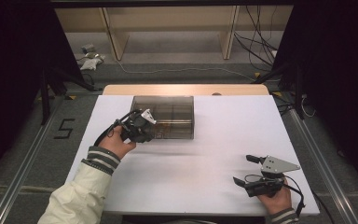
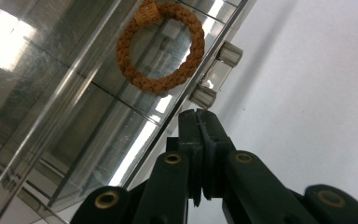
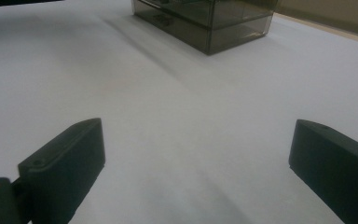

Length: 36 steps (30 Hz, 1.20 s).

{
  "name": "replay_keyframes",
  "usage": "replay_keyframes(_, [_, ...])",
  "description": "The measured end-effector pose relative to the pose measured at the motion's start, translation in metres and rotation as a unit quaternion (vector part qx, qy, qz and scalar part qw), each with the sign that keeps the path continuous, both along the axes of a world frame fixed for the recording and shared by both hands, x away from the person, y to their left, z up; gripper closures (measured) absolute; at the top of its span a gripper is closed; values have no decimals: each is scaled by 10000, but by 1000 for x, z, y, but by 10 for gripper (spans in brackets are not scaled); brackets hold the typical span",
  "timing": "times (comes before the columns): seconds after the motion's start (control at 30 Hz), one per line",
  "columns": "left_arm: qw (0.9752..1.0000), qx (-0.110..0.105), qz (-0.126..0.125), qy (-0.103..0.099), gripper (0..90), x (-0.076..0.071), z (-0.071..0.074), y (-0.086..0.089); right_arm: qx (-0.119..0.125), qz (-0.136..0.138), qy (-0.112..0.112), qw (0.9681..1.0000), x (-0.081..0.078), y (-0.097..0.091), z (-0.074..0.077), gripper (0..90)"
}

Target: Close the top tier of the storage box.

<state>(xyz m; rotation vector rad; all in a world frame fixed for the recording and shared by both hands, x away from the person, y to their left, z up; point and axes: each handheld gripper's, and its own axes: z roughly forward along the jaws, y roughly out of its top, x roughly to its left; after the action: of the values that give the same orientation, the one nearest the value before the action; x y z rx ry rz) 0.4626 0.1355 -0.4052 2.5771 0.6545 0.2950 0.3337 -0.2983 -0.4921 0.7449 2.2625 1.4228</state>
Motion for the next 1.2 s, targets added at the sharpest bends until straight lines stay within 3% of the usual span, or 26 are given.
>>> replay_keyframes(0.63, [9984, -405, 402, -17, 888, 20, -3, 6, -8, 3, -6, 10000, 0, 0, 0, 46])
replay_keyframes(1.03, [9970, -460, 594, -180, 889, 28, -7, 5, -11, 2, -10, 10000, 0, 0, 0, 47])
replay_keyframes(1.2, [9973, -467, 534, -200, 894, 29, -8, 2, -10, 3, -12, 10000, 0, 0, 0, 46])
